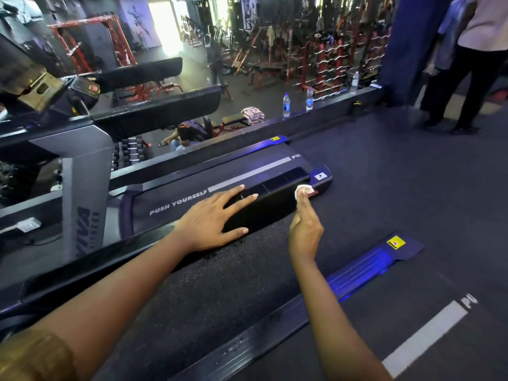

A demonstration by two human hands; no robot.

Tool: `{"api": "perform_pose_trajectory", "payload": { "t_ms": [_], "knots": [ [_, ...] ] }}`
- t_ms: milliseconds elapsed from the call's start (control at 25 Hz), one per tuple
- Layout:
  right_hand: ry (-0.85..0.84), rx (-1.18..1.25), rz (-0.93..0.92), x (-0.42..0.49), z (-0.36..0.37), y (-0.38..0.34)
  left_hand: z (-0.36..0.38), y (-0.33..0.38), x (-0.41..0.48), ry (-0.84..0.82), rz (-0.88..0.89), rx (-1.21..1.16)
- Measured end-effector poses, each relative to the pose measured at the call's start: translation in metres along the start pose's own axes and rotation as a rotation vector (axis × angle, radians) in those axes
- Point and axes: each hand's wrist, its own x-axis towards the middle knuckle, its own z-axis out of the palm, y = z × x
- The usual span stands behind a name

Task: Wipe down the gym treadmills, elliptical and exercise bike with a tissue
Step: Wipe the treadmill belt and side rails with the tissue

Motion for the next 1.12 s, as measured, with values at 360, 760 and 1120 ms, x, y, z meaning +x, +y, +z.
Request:
{"api": "perform_pose_trajectory", "payload": {
  "t_ms": [360, 760, 1120],
  "knots": [
    [-0.015, 0.072, 0.068, -0.045, -0.005, -0.009, 0.0, 0.0, -0.001, 0.014, -0.003, 0.002],
    [0.011, 0.132, 0.122, -0.051, 0.02, -0.031, 0.003, 0.001, 0.0, 0.019, -0.02, 0.008],
    [0.23, 0.178, 0.068, 0.0, 0.003, -0.019, 0.001, 0.002, 0.0, 0.024, -0.019, 0.016]
  ]
}}
